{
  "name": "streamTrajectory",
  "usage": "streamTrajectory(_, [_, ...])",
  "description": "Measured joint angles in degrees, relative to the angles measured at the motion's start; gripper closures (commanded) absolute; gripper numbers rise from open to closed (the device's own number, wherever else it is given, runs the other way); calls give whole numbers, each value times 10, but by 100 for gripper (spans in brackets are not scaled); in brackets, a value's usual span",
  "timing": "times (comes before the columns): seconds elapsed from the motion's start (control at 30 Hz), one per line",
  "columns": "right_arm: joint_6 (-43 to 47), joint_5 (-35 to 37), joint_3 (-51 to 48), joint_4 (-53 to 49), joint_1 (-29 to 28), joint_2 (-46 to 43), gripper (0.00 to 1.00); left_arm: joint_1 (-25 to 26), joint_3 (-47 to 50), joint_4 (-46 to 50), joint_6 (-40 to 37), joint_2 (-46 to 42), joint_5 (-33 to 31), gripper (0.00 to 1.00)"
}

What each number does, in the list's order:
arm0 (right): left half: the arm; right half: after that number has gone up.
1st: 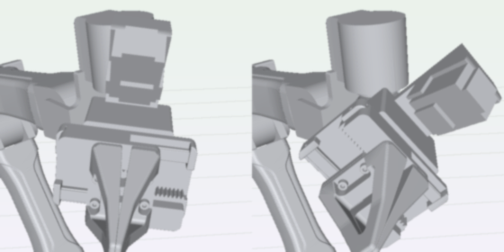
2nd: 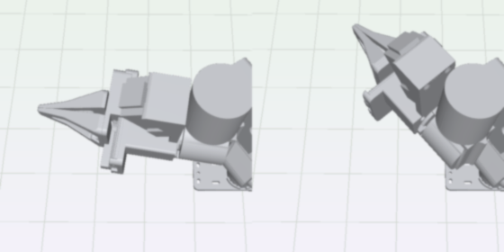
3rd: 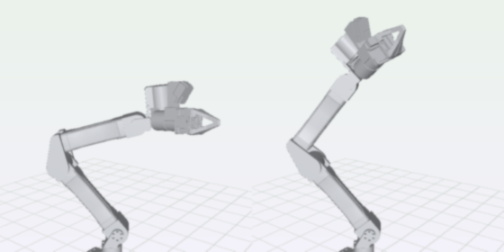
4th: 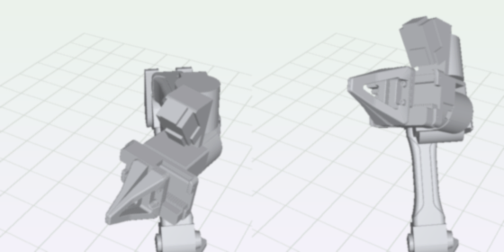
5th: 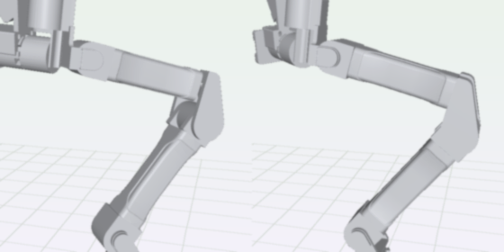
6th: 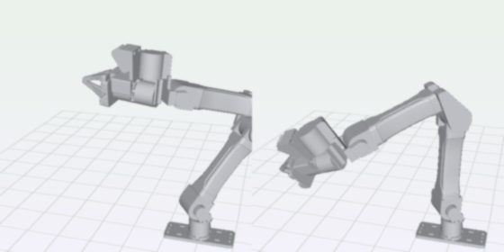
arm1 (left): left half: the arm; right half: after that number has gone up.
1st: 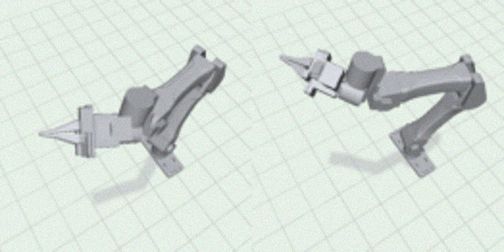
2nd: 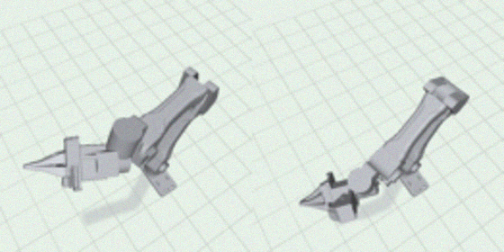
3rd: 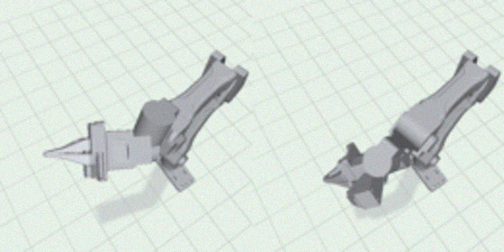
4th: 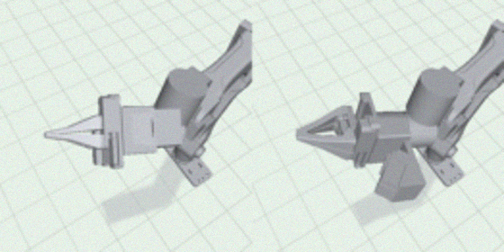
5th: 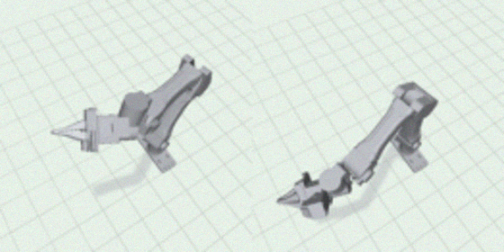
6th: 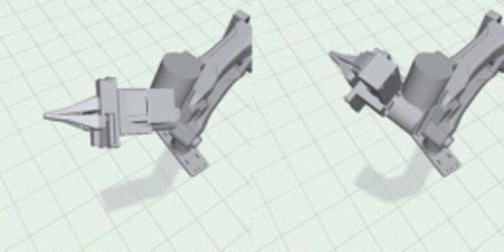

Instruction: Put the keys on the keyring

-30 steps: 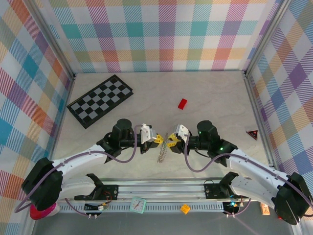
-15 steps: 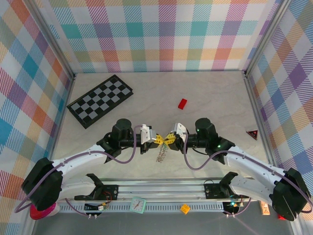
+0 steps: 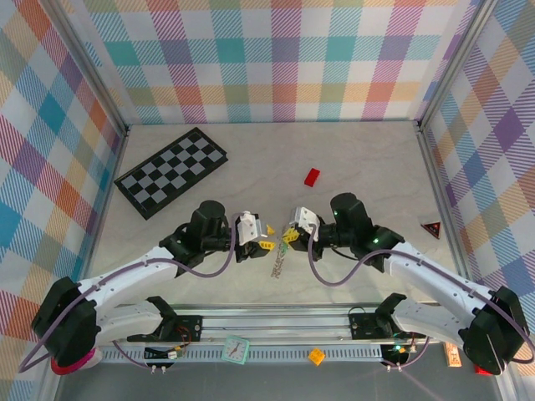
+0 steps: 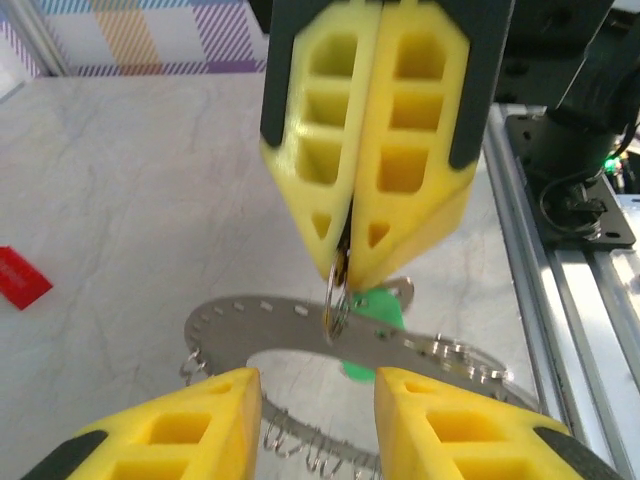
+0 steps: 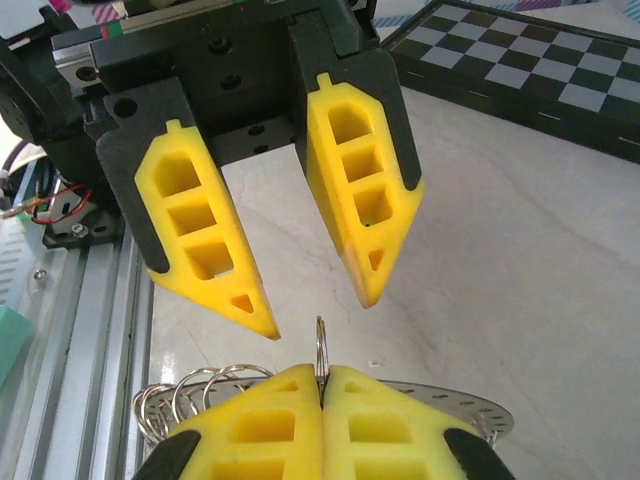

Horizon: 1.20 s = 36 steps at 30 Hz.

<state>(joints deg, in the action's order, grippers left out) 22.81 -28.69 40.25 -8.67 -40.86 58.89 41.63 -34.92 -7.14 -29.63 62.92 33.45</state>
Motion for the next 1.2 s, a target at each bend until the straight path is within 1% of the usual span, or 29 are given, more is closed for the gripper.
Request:
streamTrajectory(0.1, [31,7,35,-42,0,17,100,0,-21,47,-17,0,-13,69])
streamTrajectory(0.17, [50,12,55,-69,-1,32,100,0,-28,60,-22,0,-13,69])
streamTrajectory(0.33, [90,28,97,-131,-9,64,100,0,-28,63,-21,0,-2,71])
streamTrajectory(0.57, [127,36,137,-172,-28,96,100,0,-28,38,-8,23,20,78])
streamTrajectory(0.77, [142,35,146,-187,-33,115,100,0,-28,37,0,33,23,89])
streamTrajectory(0.83, [143,35,146,-190,-34,118,100,1,-28,36,2,33,27,97])
streamTrajectory(0.87, [144,35,146,-191,-34,118,99,1,-28,37,3,34,28,100])
streamTrajectory(0.9, [143,35,146,-193,-34,118,88,2,-28,37,2,34,30,100])
streamTrajectory(0.93, [140,34,146,-193,-34,118,80,2,-28,36,1,35,31,100])
streamTrajectory(1.0, [121,27,145,-184,-26,117,71,2,-28,34,2,35,35,100])
streamTrajectory(1.1, [77,-5,120,-136,6,94,66,2,-21,9,14,37,37,100])
streamTrajectory(1.2, [33,-21,76,-95,38,54,65,3,1,-34,34,37,39,100])
